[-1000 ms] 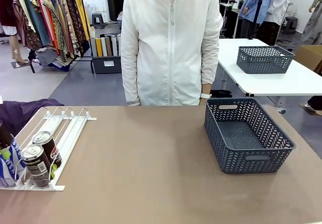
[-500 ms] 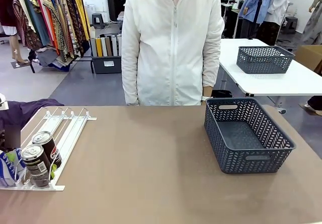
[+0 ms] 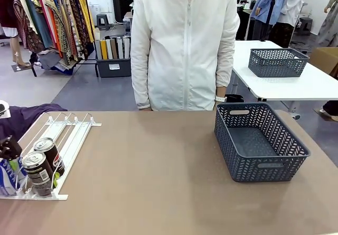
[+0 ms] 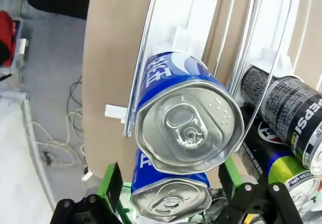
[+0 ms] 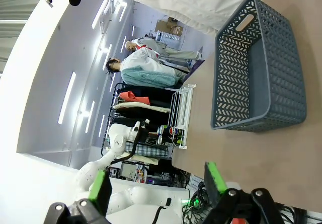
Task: Retrieve and store the cans from the dispenser.
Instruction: Pick up one can from the Automatic Can Dispenser and place it in the middle of the table.
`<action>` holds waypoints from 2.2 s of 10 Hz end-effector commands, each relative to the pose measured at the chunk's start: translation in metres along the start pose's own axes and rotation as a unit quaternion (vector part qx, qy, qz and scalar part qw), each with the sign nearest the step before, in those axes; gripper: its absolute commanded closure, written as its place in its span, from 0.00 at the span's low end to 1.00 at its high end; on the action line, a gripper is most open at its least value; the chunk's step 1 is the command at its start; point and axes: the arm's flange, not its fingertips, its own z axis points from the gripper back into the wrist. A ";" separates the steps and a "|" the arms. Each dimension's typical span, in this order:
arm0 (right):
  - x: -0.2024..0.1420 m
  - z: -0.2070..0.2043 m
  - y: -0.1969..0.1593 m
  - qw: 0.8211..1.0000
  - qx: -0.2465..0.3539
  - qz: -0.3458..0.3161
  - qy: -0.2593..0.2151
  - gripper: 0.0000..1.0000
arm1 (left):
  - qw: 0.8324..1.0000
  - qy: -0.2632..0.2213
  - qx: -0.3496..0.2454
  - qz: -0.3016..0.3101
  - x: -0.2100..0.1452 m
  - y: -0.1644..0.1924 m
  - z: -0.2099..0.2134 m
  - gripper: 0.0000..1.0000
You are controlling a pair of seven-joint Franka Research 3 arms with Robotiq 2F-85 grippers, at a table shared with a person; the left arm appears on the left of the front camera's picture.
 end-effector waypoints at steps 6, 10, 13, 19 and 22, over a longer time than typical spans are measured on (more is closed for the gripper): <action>0.002 -0.002 0.003 1.000 0.011 0.010 -0.008 0.00 | 1.000 0.008 0.030 0.006 0.000 -0.001 0.001 1.00; 0.002 -0.002 0.003 1.000 0.011 0.010 -0.008 0.00 | 1.000 0.001 0.025 0.008 0.000 -0.001 0.002 1.00; 0.002 -0.002 0.003 1.000 0.011 0.010 -0.008 0.00 | 0.999 -0.024 0.017 0.016 -0.015 0.001 0.028 1.00; 0.002 -0.002 0.003 1.000 0.011 0.010 -0.008 0.00 | 0.991 -0.117 -0.013 -0.058 -0.119 0.013 0.187 1.00; 0.002 -0.002 0.003 1.000 0.011 0.010 -0.008 0.00 | 0.980 -0.183 -0.048 -0.055 -0.144 0.021 0.212 1.00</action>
